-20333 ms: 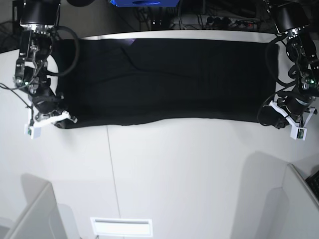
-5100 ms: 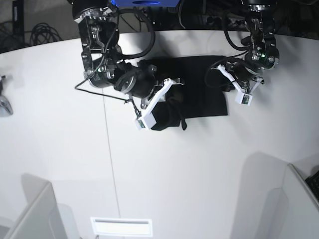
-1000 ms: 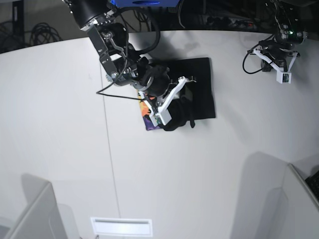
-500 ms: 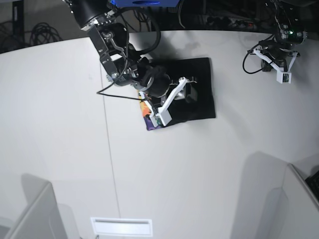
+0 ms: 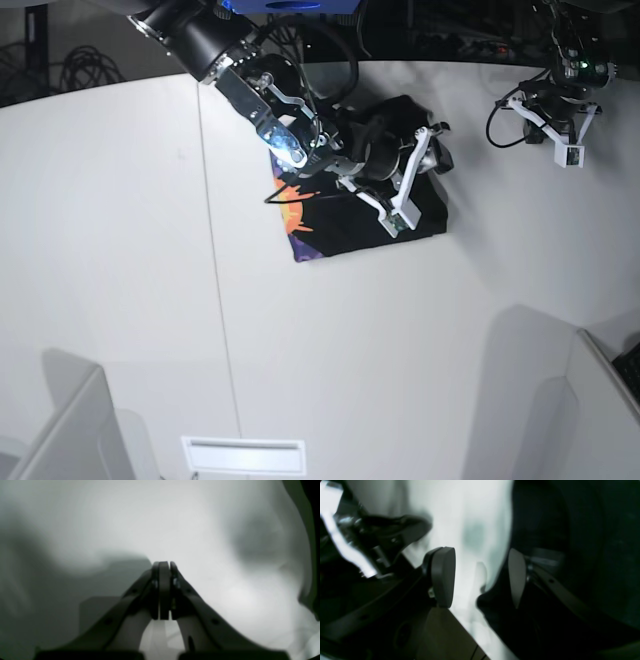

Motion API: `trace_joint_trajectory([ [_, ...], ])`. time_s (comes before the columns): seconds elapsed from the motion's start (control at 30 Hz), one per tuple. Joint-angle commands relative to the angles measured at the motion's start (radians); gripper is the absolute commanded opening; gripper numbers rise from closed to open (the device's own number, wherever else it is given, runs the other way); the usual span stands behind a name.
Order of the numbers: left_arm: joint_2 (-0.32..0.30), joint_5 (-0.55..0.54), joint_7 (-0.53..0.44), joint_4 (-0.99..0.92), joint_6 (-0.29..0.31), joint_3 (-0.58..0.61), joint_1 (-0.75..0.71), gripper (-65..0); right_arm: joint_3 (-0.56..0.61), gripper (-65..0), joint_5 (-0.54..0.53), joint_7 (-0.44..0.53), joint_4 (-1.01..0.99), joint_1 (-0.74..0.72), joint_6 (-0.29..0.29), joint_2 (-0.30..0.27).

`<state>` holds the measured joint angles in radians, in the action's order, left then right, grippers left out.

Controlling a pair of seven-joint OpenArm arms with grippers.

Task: Fold the T-shirt properly
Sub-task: 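Press and release the folded bundle with the right gripper, then withdraw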

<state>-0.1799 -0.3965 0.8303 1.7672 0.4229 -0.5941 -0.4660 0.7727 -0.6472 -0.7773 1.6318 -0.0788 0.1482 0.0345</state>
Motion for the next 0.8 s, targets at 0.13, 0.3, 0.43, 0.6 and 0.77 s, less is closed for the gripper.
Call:
trace_joint_trajectory([
  [0.13, -0.007, -0.009, -0.015, 0.050, 0.027, 0.001, -0.012, -65.0, -0.124, -36.3, -0.009, 0.032, 0.144, 0.030, -0.008, -0.057],
  [0.3, 0.039, -0.009, -0.013, 0.115, 0.184, -0.008, -0.017, -65.0, -0.309, -65.0, -0.012, 0.069, 0.226, 0.132, -0.037, -0.124],
  [0.43, 0.101, -0.011, -0.013, 0.133, 0.262, -0.008, -0.003, -65.0, -0.442, -65.0, -0.013, 0.108, 0.276, 0.242, -0.072, -0.146],
  [0.6, 0.164, -0.011, -0.013, 0.124, 0.275, -0.003, 0.048, -65.0, -0.549, -65.0, -0.013, 0.108, 0.284, 0.324, -0.131, -0.153],
  [0.77, 0.216, -0.011, -0.013, 0.124, 0.275, 0.000, 0.086, -42.6, -0.640, -65.0, -0.012, 0.106, 0.284, 0.394, -0.184, -0.153],
])
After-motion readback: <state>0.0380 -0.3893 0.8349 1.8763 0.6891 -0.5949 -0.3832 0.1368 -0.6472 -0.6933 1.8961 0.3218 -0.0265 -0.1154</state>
